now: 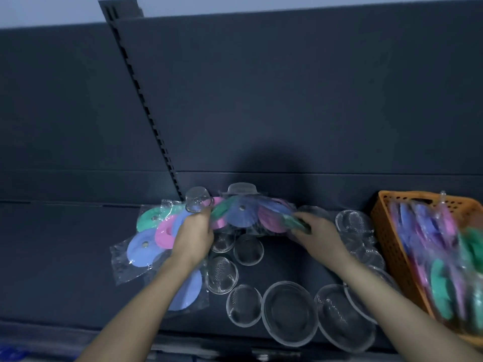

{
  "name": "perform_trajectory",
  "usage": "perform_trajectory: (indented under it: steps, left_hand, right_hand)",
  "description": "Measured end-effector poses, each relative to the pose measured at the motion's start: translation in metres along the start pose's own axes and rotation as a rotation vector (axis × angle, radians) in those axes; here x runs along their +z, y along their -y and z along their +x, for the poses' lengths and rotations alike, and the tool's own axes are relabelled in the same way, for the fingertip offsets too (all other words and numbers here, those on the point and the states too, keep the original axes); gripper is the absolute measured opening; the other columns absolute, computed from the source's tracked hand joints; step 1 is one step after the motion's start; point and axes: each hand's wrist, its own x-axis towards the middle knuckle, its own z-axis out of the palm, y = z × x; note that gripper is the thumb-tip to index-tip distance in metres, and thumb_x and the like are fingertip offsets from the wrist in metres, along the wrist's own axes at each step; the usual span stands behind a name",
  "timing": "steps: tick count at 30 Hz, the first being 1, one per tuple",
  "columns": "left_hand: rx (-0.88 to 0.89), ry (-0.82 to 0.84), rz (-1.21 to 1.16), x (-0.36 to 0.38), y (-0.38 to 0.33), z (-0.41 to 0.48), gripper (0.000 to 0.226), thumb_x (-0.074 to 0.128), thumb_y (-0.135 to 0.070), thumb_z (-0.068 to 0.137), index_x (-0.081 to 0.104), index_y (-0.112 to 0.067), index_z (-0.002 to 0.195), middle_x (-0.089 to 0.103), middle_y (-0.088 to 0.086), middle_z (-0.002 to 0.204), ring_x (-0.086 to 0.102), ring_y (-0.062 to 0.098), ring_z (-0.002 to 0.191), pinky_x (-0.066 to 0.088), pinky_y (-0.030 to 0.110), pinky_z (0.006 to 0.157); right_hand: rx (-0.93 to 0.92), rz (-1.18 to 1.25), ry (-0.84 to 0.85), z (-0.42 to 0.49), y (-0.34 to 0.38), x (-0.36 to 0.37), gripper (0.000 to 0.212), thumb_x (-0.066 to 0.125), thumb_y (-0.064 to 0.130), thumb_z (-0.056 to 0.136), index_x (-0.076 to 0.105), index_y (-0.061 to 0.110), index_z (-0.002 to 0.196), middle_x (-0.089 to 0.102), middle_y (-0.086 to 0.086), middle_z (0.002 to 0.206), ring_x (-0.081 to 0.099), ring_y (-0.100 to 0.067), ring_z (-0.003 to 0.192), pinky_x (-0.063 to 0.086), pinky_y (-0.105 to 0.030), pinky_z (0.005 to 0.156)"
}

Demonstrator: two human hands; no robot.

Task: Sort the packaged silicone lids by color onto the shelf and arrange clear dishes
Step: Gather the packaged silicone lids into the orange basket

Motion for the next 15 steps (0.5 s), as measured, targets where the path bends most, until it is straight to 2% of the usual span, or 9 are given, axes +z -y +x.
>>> perform_trajectory:
  steps: [1, 3, 5, 7, 9, 11, 15]
  left_hand:
    - [-0.001, -0.01, -0.043, -0.004, 0.001, 0.001, 0.035, 0.041, 0.007, 0.087, 0.051, 0.001, 0.12, 0.065, 0.03, 0.093, 0.06, 0.042, 0.086, 0.034, 0.033, 0.063]
    - [-0.023, -0.033, -0.147, -0.01, 0.003, 0.003, 0.015, 0.041, 0.004, 0.09, 0.054, 0.002, 0.097, 0.063, 0.03, 0.087, 0.057, 0.04, 0.077, 0.03, 0.032, 0.061]
    - [-0.07, -0.052, -0.218, -0.014, 0.005, 0.007, 0.014, 0.041, 0.0, 0.091, 0.044, -0.005, 0.079, 0.059, 0.022, 0.075, 0.048, 0.032, 0.066, 0.025, 0.032, 0.057]
    - [-0.098, -0.055, -0.288, -0.018, 0.006, 0.009, 0.019, 0.041, -0.003, 0.092, 0.042, -0.008, 0.074, 0.049, 0.006, 0.064, 0.042, 0.024, 0.06, 0.023, 0.034, 0.052]
    - [-0.095, -0.055, -0.362, -0.023, 0.007, 0.01, 0.022, 0.044, -0.004, 0.091, 0.043, -0.011, 0.07, 0.044, -0.001, 0.059, 0.039, 0.016, 0.055, 0.027, 0.028, 0.048]
    - [-0.074, -0.066, -0.432, -0.027, 0.008, 0.011, 0.028, 0.046, -0.004, 0.09, 0.041, -0.014, 0.065, 0.043, -0.002, 0.058, 0.037, 0.012, 0.053, 0.028, 0.023, 0.048]
    - [-0.033, -0.066, -0.514, -0.036, 0.011, 0.013, 0.031, 0.049, -0.003, 0.09, 0.041, -0.015, 0.062, 0.043, -0.002, 0.058, 0.037, 0.013, 0.055, 0.03, 0.022, 0.049]
  right_hand:
    - [0.023, -0.006, -0.008, -0.001, 0.0, 0.001, 0.03, 0.07, 0.011, 0.08, 0.067, 0.016, 0.11, 0.07, 0.002, 0.095, 0.063, -0.015, 0.088, 0.035, -0.015, 0.07]
    - [0.068, 0.001, -0.025, -0.003, 0.002, 0.002, 0.028, 0.069, 0.014, 0.082, 0.067, 0.015, 0.11, 0.07, 0.002, 0.095, 0.063, -0.014, 0.088, 0.036, -0.017, 0.071]
    - [0.078, 0.0, -0.056, -0.007, 0.007, 0.003, 0.022, 0.064, 0.011, 0.085, 0.066, 0.011, 0.106, 0.069, -0.002, 0.09, 0.063, -0.02, 0.083, 0.04, -0.025, 0.07]
    - [0.102, 0.007, -0.091, -0.01, 0.013, 0.003, 0.005, 0.058, 0.011, 0.09, 0.057, 0.012, 0.095, 0.063, -0.001, 0.077, 0.061, -0.025, 0.07, 0.042, -0.031, 0.06]
    - [0.119, 0.044, -0.138, -0.014, 0.018, 0.003, 0.018, 0.054, 0.012, 0.093, 0.043, 0.019, 0.082, 0.054, 0.004, 0.071, 0.054, -0.018, 0.058, 0.038, -0.022, 0.046]
    - [0.142, 0.088, -0.171, -0.015, 0.022, 0.002, 0.021, 0.053, 0.014, 0.094, 0.039, 0.02, 0.079, 0.053, 0.002, 0.073, 0.051, -0.011, 0.052, 0.04, -0.024, 0.039]
    - [0.145, 0.076, -0.277, -0.016, 0.023, 0.002, 0.012, 0.059, 0.014, 0.09, 0.047, 0.012, 0.088, 0.056, 0.005, 0.077, 0.055, -0.011, 0.066, 0.04, -0.015, 0.052]
